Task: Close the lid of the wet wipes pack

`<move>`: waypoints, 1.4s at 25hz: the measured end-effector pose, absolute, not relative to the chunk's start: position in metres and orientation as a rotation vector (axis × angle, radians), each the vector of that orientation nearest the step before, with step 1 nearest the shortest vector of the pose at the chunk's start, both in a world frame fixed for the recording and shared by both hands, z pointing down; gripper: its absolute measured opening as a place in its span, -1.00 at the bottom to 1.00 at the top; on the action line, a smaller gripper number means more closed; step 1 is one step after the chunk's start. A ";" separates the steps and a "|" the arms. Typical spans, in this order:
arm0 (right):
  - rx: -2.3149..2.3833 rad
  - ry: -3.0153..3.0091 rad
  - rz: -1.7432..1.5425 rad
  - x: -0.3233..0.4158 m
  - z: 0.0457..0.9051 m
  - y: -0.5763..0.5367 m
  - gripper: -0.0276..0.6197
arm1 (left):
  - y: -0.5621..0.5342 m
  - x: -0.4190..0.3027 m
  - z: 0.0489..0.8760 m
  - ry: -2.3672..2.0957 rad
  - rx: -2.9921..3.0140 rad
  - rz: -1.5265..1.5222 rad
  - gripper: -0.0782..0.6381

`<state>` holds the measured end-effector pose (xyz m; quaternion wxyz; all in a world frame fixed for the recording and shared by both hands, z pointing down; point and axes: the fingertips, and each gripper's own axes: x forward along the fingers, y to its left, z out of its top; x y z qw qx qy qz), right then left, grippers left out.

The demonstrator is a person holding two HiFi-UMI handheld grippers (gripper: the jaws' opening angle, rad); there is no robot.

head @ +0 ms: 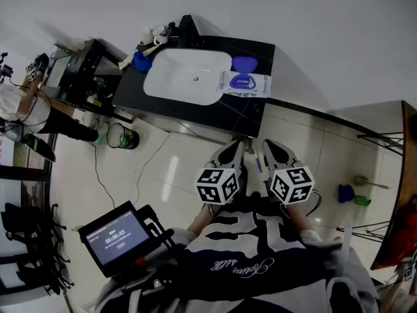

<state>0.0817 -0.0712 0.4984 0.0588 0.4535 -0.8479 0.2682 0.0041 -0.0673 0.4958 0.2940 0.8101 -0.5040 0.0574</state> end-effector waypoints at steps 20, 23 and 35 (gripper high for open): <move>1.490 -2.358 0.874 0.038 0.553 -0.270 -0.92 | -0.296 -0.076 0.594 -1.182 2.143 0.453 -0.79; 1.477 -2.294 0.860 0.040 0.567 -0.296 -0.92 | -0.309 -0.074 0.622 -1.106 2.135 0.558 -0.79; 1.421 -2.107 0.868 0.082 0.616 -0.417 -0.92 | -0.311 -0.070 0.658 -0.920 2.078 0.712 -0.79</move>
